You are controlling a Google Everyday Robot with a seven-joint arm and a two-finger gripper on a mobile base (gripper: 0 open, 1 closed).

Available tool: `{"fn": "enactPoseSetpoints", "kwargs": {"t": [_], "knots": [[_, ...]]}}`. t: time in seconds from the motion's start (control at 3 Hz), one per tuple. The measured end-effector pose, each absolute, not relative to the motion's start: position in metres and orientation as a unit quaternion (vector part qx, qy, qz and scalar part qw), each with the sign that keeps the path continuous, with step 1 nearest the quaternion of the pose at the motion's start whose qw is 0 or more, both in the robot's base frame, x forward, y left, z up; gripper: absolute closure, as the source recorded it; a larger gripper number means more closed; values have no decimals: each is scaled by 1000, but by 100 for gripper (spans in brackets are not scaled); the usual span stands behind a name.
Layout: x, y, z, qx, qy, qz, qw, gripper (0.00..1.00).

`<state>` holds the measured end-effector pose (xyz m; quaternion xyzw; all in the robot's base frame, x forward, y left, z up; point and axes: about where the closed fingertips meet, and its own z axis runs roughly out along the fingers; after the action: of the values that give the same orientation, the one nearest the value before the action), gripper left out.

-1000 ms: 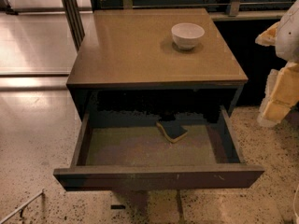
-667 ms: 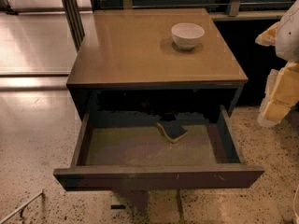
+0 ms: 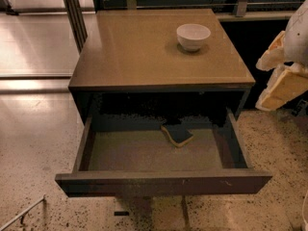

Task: Pick sponge from top drawer and place on counter

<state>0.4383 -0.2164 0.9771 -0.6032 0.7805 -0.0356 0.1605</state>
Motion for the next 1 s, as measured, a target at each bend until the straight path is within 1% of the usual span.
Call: {"fn": "enactPoseSetpoints", "kwargs": {"t": [0.33, 0.67, 1.0], "knots": [[445, -213, 971, -603, 778, -35, 173, 66], [457, -201, 950, -604, 773, -22, 192, 87], [476, -185, 916, -598, 772, 8, 218, 100]]}}
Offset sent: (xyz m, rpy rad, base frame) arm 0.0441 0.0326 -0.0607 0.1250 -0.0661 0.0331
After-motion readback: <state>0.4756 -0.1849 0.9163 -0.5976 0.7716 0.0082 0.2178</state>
